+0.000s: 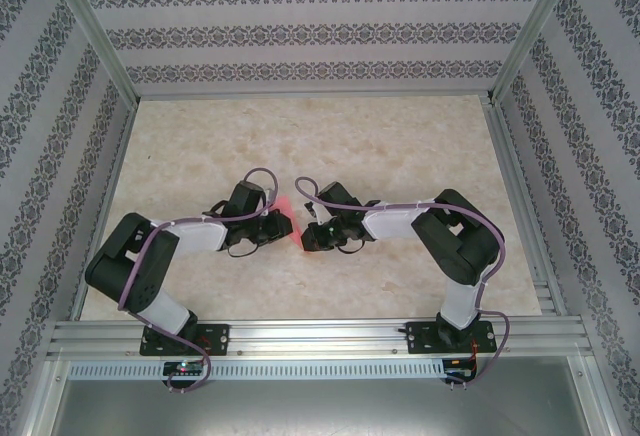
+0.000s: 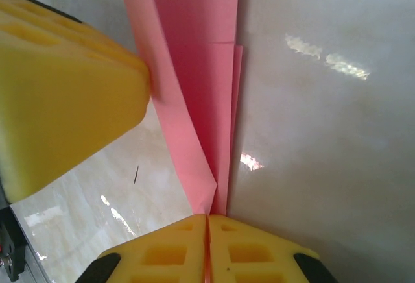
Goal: Fold a paper plane with a square sheet of paper (pick it up from the middle)
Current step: Fold the wing for the fifth time at the center of the table.
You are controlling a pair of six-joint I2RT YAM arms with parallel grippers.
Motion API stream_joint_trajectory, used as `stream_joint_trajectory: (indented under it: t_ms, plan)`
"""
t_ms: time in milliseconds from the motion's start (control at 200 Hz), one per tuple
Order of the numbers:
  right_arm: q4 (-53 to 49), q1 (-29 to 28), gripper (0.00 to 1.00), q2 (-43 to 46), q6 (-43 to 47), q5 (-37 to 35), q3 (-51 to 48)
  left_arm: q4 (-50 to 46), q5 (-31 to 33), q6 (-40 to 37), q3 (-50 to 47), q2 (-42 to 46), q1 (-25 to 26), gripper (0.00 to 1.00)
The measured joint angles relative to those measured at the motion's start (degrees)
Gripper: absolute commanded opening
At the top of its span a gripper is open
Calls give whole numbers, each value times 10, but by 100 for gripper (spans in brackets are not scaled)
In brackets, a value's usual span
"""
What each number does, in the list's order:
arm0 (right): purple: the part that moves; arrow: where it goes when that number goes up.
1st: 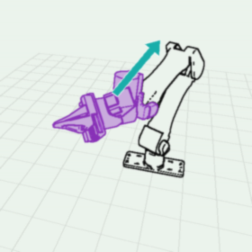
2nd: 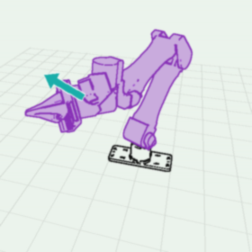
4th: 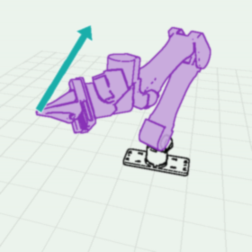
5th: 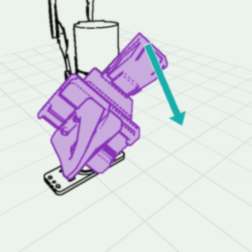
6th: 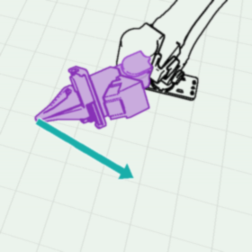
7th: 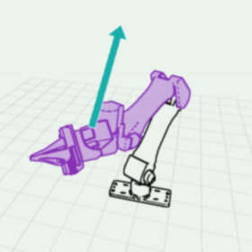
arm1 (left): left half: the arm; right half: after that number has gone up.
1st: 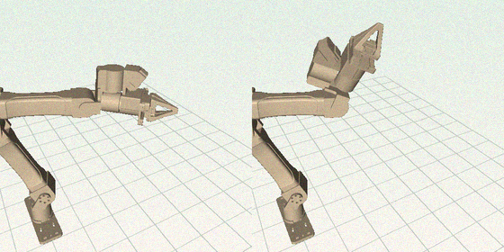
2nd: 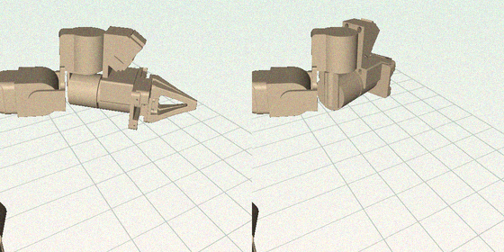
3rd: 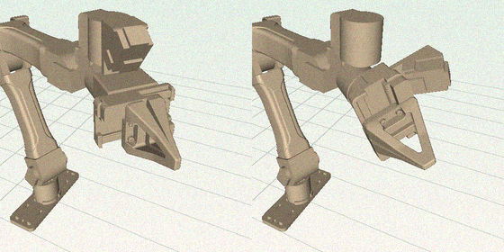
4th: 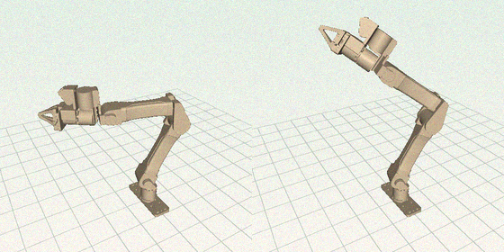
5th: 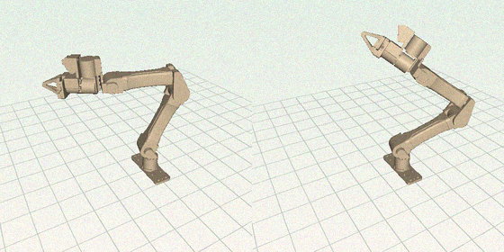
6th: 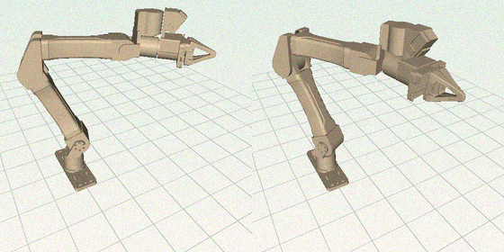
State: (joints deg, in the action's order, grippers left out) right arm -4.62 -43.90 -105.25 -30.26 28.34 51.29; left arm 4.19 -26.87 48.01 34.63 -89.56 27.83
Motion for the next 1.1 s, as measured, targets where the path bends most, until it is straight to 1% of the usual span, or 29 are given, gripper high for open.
stream_joint_trajectory:
  t_ms: [125,260,350,580,1099]
  plan:
    - [0,0,7,0,0,0,0,-3,2,0,-7,22,0,15]
    - [0,0,7,0,-1,0,0,-6,5,0,-7,24,0,14]
    - [0,0,8,0,-1,0,0,-6,5,0,-7,18,0,12]
    - [0,0,11,0,0,0,0,-6,6,0,-7,-9,0,12]
    - [0,0,11,0,0,0,0,-4,4,0,6,-27,0,13]
